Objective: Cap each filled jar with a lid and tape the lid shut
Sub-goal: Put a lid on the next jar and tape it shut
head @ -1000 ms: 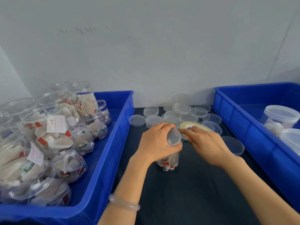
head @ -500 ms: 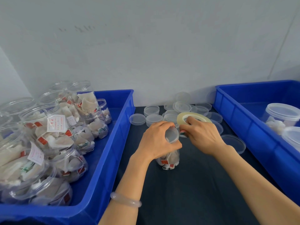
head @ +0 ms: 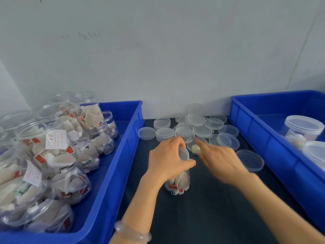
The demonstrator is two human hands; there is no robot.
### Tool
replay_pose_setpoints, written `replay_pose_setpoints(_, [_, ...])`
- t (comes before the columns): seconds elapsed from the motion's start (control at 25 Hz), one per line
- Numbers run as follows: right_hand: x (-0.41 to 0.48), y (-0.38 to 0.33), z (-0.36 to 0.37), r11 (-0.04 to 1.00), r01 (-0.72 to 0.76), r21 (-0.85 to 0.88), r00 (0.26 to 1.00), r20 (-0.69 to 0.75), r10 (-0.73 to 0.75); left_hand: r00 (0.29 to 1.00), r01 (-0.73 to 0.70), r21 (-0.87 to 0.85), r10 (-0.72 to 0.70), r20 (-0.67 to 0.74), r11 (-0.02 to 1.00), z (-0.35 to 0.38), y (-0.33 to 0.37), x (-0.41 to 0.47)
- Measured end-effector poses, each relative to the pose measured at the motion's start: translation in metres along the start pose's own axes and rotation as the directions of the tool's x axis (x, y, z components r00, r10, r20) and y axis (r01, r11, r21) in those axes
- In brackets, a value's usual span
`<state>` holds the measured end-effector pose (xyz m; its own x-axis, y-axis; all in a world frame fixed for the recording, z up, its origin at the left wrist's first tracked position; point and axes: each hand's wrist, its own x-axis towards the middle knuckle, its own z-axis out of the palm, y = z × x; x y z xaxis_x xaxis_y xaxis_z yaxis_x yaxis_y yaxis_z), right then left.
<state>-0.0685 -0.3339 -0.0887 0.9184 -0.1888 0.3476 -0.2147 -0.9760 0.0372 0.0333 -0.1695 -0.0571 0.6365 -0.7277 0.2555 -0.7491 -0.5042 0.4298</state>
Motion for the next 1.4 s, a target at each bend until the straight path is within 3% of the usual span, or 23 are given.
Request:
replay_pose_setpoints(0.16, [-0.03, -0.017, 0.031, 0.991, 0.085, 0.104, 0.992, -0.102, -0.075, 0.993, 0.099, -0.031, -0.101, -0.058, 0.995, 0.002, 0.008, 0.006])
replay_pose_setpoints(0.32, [-0.041, -0.025, 0.048, 0.987, 0.095, 0.127, 0.995, -0.048, -0.09, 0.992, 0.086, -0.096, -0.095, -0.088, 0.992, 0.005, 0.001, 0.001])
replay_pose_setpoints(0.44, [-0.043, -0.027, 0.042, 0.981, 0.054, 0.185, 0.998, 0.029, -0.06, 0.978, 0.047, -0.411, -0.125, -0.167, 0.911, 0.007, -0.009, -0.006])
replay_pose_setpoints(0.52, [-0.044, -0.03, 0.037, 0.965, 0.04, 0.26, 0.999, 0.019, -0.047, 0.939, 0.048, -0.687, -0.267, -0.216, 0.725, 0.014, -0.013, -0.02])
replay_pose_setpoints(0.6, [-0.046, -0.038, 0.031, 0.875, -0.032, 0.483, 1.0, 0.016, 0.027, 0.917, 0.084, -0.809, -0.362, -0.164, 0.581, 0.026, -0.015, -0.04])
replay_pose_setpoints(0.68, [-0.046, -0.052, 0.025, 0.712, -0.075, 0.698, 0.995, 0.004, 0.102, 0.923, 0.161, -0.838, -0.381, -0.06, 0.521, 0.038, -0.015, -0.056])
replay_pose_setpoints(0.8, [-0.039, -0.071, 0.02, 0.551, -0.089, 0.83, 0.987, -0.001, 0.161, 0.941, 0.234, -0.802, -0.337, 0.044, 0.55, 0.044, -0.015, -0.065])
replay_pose_setpoints(1.0, [-0.032, -0.057, -0.002, 0.437, -0.092, 0.895, 0.938, -0.07, 0.341, 0.995, 0.006, -0.77, -0.079, -0.058, 0.638, 0.039, -0.019, -0.067])
replay_pose_setpoints(1.08, [-0.021, -0.029, -0.025, 0.458, -0.09, 0.884, 0.849, -0.172, 0.499, 0.999, 0.002, -0.746, -0.026, -0.02, 0.666, 0.038, -0.022, -0.064])
replay_pose_setpoints(1.24, [0.012, 0.072, -0.072, 0.541, -0.157, 0.826, 0.506, -0.403, 0.763, 0.993, 0.098, -0.646, -0.035, 0.11, 0.757, 0.053, -0.032, -0.062])
replay_pose_setpoints(1.32, [0.023, 0.12, -0.081, 0.493, -0.269, 0.828, 0.382, -0.378, 0.844, 0.99, 0.088, -0.565, -0.011, 0.137, 0.82, 0.059, -0.034, -0.063])
replay_pose_setpoints(1.4, [0.027, 0.153, -0.075, 0.448, -0.434, 0.782, 0.35, -0.311, 0.883, 0.986, 0.073, -0.49, 0.011, 0.166, 0.869, 0.061, -0.036, -0.064])
